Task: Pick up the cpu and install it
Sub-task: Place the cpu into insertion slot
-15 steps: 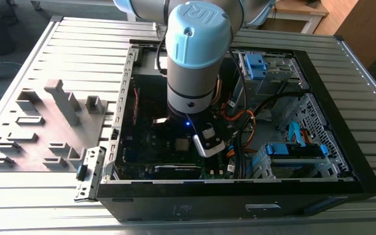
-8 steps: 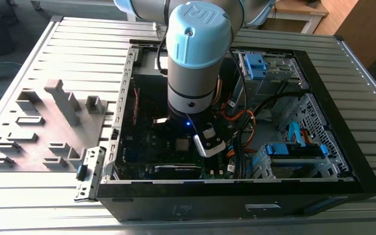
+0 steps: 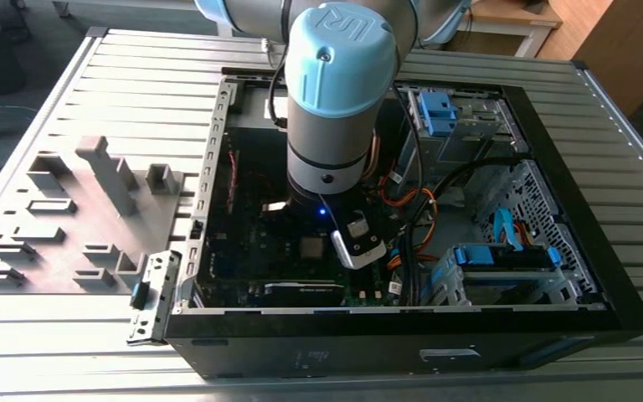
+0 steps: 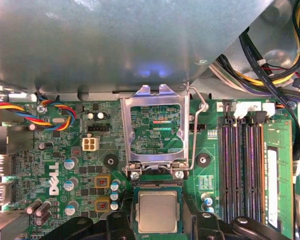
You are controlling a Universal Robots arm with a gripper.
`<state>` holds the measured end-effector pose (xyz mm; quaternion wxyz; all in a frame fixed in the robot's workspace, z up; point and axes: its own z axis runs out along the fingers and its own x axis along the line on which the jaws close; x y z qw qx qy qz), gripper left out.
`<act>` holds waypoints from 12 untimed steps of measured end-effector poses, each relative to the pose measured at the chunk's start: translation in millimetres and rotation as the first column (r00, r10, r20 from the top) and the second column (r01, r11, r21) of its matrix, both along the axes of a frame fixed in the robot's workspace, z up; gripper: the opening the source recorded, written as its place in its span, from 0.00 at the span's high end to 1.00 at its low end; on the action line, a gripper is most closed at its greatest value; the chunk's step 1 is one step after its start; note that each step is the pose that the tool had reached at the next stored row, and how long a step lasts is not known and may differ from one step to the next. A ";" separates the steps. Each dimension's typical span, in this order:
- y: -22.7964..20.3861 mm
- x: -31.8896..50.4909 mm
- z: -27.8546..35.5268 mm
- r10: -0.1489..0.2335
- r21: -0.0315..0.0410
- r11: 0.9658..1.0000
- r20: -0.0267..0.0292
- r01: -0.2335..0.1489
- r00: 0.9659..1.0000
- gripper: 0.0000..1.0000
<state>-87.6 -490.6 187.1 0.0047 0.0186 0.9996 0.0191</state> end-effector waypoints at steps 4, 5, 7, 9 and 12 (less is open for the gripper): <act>0.0 0.1 -0.1 0.000 0.000 1.000 0.000 0.000 1.000 0.53; 0.0 0.1 0.0 0.000 0.000 1.000 0.000 0.000 1.000 0.53; 0.0 0.1 0.0 0.000 0.000 1.000 0.000 0.000 1.000 0.53; 0.0 0.2 0.3 0.000 0.000 1.000 0.000 0.000 1.000 0.53; 0.2 0.3 1.1 0.000 0.001 1.000 0.001 0.000 1.000 0.53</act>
